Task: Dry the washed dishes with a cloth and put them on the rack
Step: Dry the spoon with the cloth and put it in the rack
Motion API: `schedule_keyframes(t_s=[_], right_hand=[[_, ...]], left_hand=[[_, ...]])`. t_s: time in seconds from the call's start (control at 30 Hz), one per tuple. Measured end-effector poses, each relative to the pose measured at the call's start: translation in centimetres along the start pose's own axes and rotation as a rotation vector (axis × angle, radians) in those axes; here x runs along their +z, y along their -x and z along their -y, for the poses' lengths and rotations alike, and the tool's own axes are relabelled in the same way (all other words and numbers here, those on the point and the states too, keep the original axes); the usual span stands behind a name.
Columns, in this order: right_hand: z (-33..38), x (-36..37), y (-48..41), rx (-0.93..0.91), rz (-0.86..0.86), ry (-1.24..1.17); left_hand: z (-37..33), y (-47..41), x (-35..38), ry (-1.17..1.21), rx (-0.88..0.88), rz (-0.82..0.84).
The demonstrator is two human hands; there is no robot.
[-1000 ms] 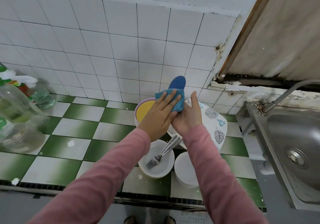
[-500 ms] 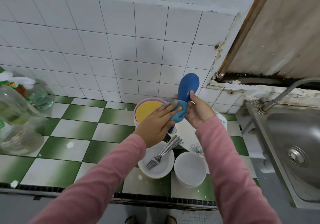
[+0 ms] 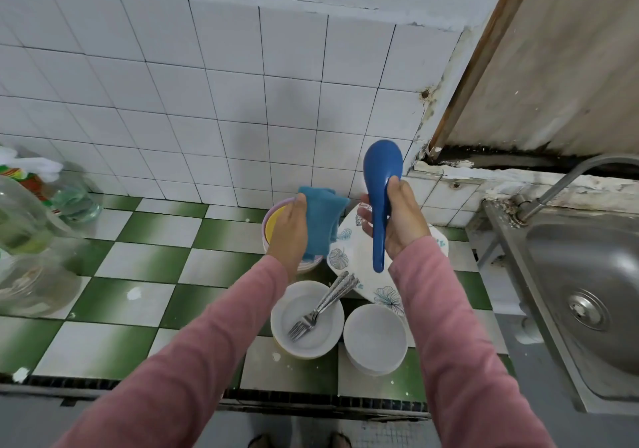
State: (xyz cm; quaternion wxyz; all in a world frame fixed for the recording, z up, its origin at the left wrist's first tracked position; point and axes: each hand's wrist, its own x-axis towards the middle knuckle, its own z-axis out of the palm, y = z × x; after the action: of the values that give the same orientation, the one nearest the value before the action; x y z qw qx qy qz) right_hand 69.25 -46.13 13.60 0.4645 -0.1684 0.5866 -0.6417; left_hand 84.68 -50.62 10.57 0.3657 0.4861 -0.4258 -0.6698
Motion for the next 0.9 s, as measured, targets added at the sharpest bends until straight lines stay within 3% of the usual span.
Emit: schedule_keyframes(t_s=[0.07,0.17,0.3,0.4,0.47,0.53,0.63,0.73,0.8,0.9], right_hand=[[-0.7,0.3,0.5,0.023,0.012,0.083],[-1.4,0.8,1.2,0.119,0.037,0.061],[-2.6,1.2,1.7,-0.054,0.056,0.337],[-3.4,1.5,2.3,-0.077,0.043,0.475],[-3.8,1.9,2.7,-0.046,0.084,0.422],[-3.9,2.4,3.0,0.013,0.140,0.296],[-4.0,2.9,2.8,0.118,0.129,0.055],[-4.3,2.5,2.2,0.182,0.045,-0.105],[-4.9,2.1,2.0,0.195,0.036,-0.164],[-5.2,2.2,2.3,0.195,0.089,-0.206]], left_hand=[[-0.2,-0.7,-0.3,0.169,-0.091,-0.046],[-1.0,-0.9,-0.5,0.298,-0.089,-0.031],[-2.2,-0.9,-0.2,0.286,0.069,-0.190],[-3.0,-1.1,0.4,0.104,0.289,-0.291],[-3.4,-1.1,0.8,-0.030,0.439,-0.265],[-3.3,-1.0,1.2,-0.308,0.544,-0.191],[-1.8,-1.0,1.5,-0.786,0.552,0.039],[0.3,-0.3,1.5,-0.920,0.497,0.251],[0.7,-0.2,1.3,-0.979,0.480,0.293],[-0.3,-1.0,1.2,-1.121,0.546,0.207]])
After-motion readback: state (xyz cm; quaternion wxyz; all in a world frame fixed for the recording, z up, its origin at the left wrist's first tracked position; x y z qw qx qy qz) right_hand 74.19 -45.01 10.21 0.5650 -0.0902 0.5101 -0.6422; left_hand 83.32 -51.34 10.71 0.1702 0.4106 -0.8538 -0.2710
